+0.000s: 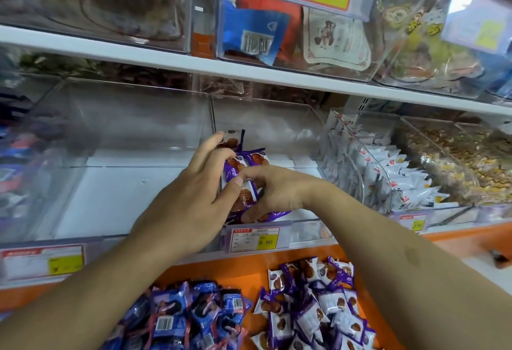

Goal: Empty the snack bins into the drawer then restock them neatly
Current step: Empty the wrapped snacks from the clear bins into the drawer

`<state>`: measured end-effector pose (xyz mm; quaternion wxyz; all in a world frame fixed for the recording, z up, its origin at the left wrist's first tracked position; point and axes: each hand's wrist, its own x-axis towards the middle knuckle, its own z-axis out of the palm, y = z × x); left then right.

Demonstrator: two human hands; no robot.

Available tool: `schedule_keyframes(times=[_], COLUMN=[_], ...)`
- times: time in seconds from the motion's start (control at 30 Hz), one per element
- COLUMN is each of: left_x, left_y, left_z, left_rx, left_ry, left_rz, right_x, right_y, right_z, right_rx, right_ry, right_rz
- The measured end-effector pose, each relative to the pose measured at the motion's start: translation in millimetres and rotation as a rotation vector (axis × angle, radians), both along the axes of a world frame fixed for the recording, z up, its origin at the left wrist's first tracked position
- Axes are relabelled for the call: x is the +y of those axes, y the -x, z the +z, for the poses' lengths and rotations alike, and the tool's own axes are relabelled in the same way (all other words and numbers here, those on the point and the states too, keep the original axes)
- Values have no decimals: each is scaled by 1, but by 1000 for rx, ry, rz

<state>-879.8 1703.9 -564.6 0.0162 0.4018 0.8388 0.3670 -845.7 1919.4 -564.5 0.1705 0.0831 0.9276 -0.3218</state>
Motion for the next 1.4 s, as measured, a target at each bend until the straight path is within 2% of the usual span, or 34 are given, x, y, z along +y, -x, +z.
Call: schedule_keyframes(times=[0.27, 0.5, 0.6, 0.77, 0.9, 0.97, 1.07, 1.2, 1.4], left_x=[2, 3, 3, 2, 3, 3, 3, 4, 4], left_y=[0, -1, 0, -1, -2, -2, -2, -2, 1], left_z=[-1, -1, -3, -1, 1, 2, 3, 0, -2], left_rx=[18, 15, 11, -15, -5, 16, 4, -26, -27], left_ry=[8, 7, 6, 21, 32, 33, 35, 40, 33], left_rz=[2, 13, 10, 4, 10, 13, 17, 33, 24], right_x=[-1, 2, 9, 30, 23, 12, 0, 4, 54], right_y=[1, -11, -24, -65, -113, -138, -176, -214, -235], right_z=[-9, -1, 17, 68, 105, 111, 92, 25, -66], right_rx=[38, 140, 196, 325, 466, 469, 346, 171, 25], right_ry=[17, 34, 11, 104, 78, 129, 219, 192, -45], right_rz=[0, -101, -196, -399, -367, -323, -314, -409, -543])
